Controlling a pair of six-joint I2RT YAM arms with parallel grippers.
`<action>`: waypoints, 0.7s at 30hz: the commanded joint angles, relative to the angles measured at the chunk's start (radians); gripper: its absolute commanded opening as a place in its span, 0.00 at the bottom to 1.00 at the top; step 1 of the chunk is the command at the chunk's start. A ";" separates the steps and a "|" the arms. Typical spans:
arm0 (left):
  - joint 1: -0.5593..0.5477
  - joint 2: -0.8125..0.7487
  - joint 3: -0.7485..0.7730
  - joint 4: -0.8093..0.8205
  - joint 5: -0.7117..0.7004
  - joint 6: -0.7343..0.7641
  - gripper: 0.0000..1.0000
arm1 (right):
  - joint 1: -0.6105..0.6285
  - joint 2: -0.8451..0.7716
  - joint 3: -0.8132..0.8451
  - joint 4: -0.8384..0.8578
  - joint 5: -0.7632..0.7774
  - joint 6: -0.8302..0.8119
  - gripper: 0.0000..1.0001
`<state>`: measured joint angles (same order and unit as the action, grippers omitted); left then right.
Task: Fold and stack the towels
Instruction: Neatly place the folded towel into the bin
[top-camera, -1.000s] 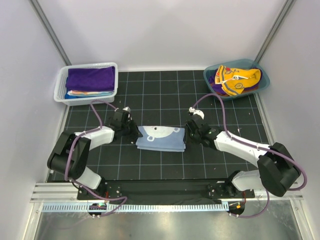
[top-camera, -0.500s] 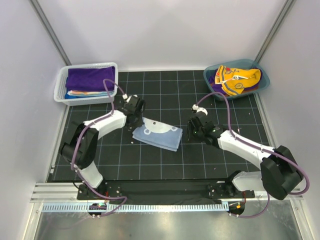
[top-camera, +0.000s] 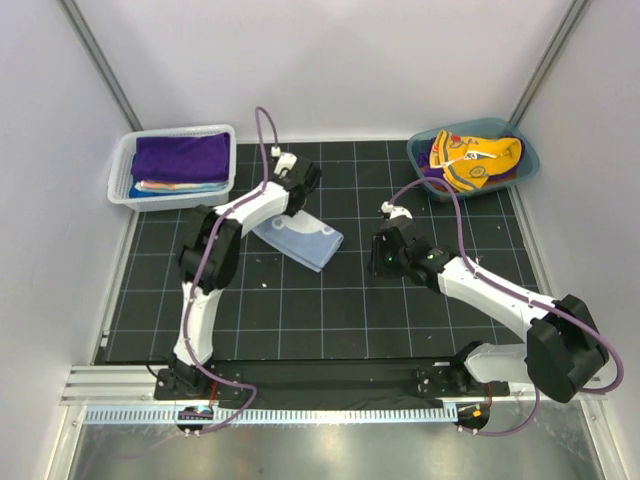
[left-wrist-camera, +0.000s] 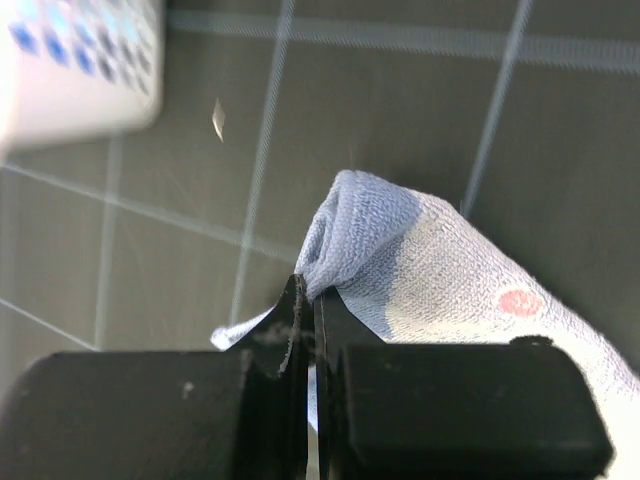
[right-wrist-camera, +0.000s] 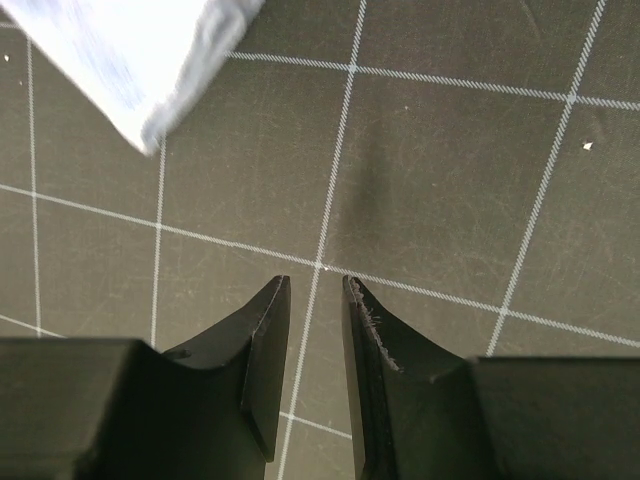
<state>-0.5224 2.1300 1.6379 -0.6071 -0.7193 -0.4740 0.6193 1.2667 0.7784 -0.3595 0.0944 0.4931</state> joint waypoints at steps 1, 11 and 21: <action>0.001 0.073 0.182 -0.043 -0.236 0.113 0.00 | -0.007 -0.030 0.012 0.016 -0.004 -0.043 0.34; 0.004 0.323 0.609 -0.034 -0.387 0.394 0.00 | -0.009 -0.039 0.010 0.036 -0.059 -0.050 0.34; 0.127 0.311 0.669 0.087 -0.348 0.503 0.00 | -0.010 -0.032 -0.008 0.047 -0.076 -0.047 0.34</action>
<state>-0.4507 2.4767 2.2803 -0.5816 -1.0470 -0.0341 0.6128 1.2499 0.7681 -0.3515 0.0353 0.4595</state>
